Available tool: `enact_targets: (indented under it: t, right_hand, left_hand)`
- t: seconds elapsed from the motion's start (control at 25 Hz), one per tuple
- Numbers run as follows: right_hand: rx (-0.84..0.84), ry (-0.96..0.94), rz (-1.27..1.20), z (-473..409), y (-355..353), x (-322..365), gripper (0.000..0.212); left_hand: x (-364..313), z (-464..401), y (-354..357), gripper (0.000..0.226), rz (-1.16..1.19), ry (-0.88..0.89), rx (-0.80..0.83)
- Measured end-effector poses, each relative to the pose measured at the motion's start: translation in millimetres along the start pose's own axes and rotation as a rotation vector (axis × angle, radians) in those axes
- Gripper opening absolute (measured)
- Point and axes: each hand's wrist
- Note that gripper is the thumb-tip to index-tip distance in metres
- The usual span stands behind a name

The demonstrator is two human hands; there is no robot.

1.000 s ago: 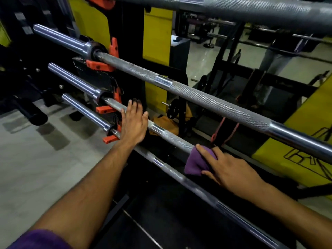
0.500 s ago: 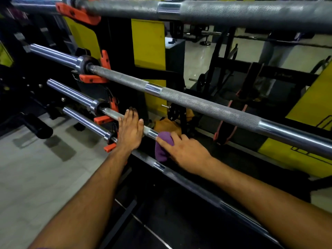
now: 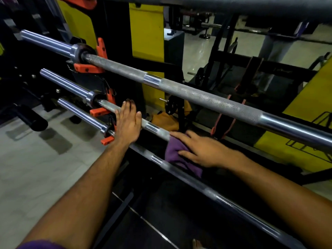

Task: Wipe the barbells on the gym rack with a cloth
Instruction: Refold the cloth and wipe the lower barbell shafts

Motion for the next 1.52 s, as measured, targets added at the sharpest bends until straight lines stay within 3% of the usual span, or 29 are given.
enact_targets:
  t: [0.2, 0.4, 0.6, 0.92, 1.12, 1.24, 1.32, 1.4, 1.52]
  right_hand:
    - [0.041, -0.030, -0.199, -70, 0, 10, 0.072]
    - [-0.060, -0.068, 0.134, 16, 2, 3, 0.075]
    - [-0.028, 0.018, 0.186, 86, 0, -8, 0.074]
    - [-0.077, -0.009, 0.226, -47, 6, 30, 0.065]
    - [-0.146, -0.006, 0.133, -14, 2, 35, 0.055]
    - [-0.208, 0.047, 0.076, 7, 2, 35, 0.058]
    - [-0.260, 0.069, 0.002, 10, -5, 37, 0.059]
    - [-0.329, 0.058, -0.059, 2, -19, 42, 0.058]
    - [-0.429, 0.013, -0.085, -33, -35, 51, 0.056]
  left_hand:
    - [-1, 1, -4, 0.056, -0.024, 0.006, 0.023]
    - [-5, 2, -4, 0.055, -0.038, -0.013, 0.031]
    - [-5, 1, 0, 0.059, 0.004, -0.021, 0.027]
    - [-4, -1, -9, 0.075, 0.026, -0.031, 0.114]
    - [15, 8, -21, 0.077, 0.066, 0.062, 0.201]
    - [14, 13, -22, 0.065, 0.136, 0.072, 0.231]
    - [20, 15, -26, 0.057, 0.212, 0.089, 0.151]
    - [38, 13, -36, 0.054, 0.222, 0.066, -0.066]
    - [72, -5, -49, 0.054, 0.154, -0.098, -0.280]
Point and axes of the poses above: each hand's wrist, its own z-axis away from the middle knuckle, its own y-axis out of the palm, x = y × z, and after that the axes turned 2 degrees about -y, right-handed
